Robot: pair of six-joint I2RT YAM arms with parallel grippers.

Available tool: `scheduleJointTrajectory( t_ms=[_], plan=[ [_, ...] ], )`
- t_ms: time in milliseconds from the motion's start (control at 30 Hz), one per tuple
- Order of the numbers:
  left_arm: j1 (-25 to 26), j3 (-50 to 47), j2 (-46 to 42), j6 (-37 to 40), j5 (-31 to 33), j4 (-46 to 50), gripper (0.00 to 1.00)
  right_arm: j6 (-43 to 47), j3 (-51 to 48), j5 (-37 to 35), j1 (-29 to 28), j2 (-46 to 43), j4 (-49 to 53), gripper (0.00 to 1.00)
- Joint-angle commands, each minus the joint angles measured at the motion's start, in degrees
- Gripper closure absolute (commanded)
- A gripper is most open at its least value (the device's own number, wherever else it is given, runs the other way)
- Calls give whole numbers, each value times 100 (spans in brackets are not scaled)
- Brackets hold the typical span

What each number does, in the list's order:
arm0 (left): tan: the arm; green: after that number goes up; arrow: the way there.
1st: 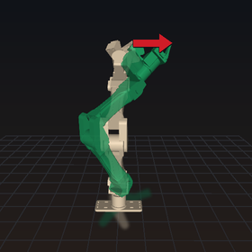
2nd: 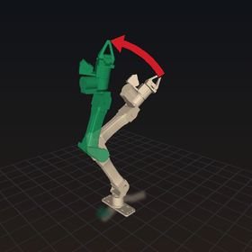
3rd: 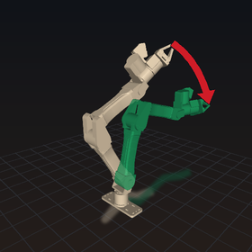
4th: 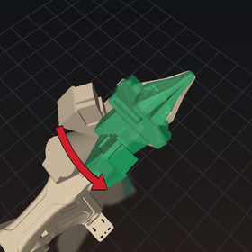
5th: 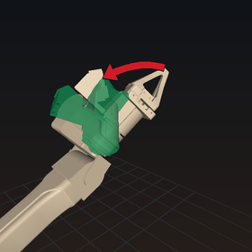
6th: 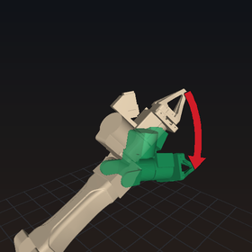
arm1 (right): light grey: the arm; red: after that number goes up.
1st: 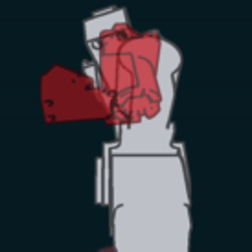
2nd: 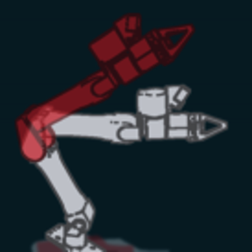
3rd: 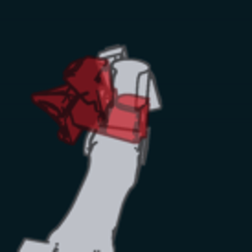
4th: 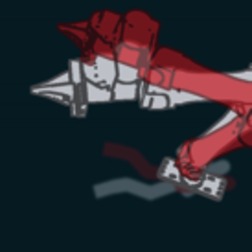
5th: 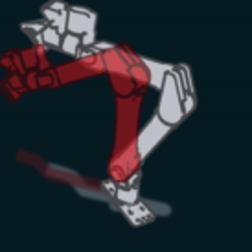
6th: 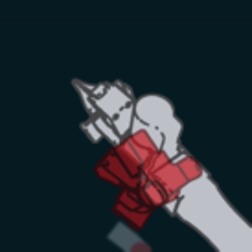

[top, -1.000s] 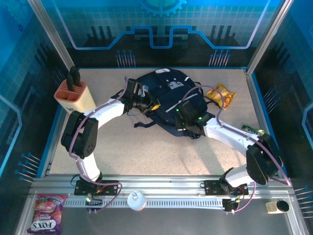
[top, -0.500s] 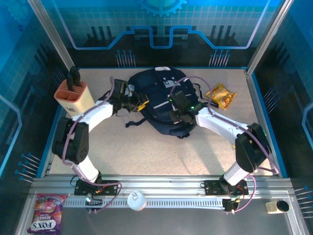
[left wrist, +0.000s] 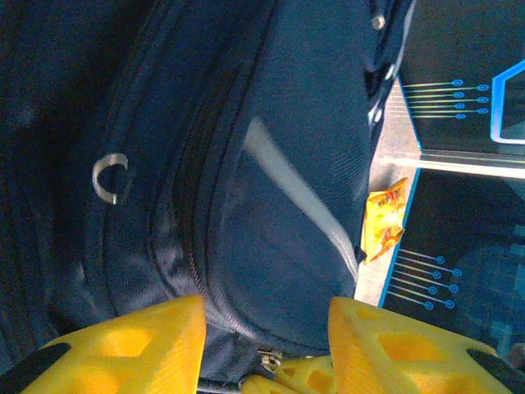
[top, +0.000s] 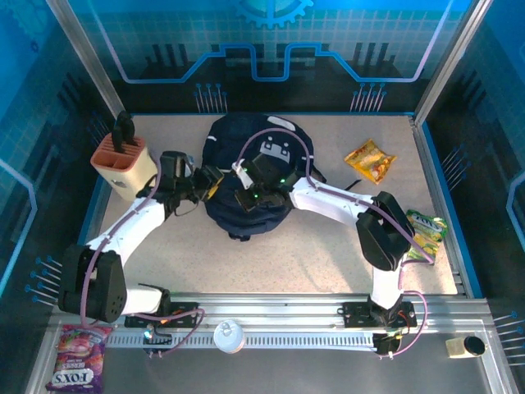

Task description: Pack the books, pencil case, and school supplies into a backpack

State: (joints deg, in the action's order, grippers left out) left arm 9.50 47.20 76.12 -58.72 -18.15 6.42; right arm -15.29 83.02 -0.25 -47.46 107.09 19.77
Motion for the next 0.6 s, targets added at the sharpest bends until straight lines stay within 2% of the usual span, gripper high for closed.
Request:
scheduleJointTrajectory(
  t_ms=[0, 300, 567],
  plan=[
    [145, -232, 7, -579, 332, -429, 56, -309, 167, 555, -80, -21, -475, 100],
    [228, -60, 373, -673, 389, -637, 57, -339, -2, 454, -81, -118, -484, 100],
    [225, 258, 685, -448, 449, -558, 81, -386, -492, -376, -88, -315, -233, 100]
  ],
)
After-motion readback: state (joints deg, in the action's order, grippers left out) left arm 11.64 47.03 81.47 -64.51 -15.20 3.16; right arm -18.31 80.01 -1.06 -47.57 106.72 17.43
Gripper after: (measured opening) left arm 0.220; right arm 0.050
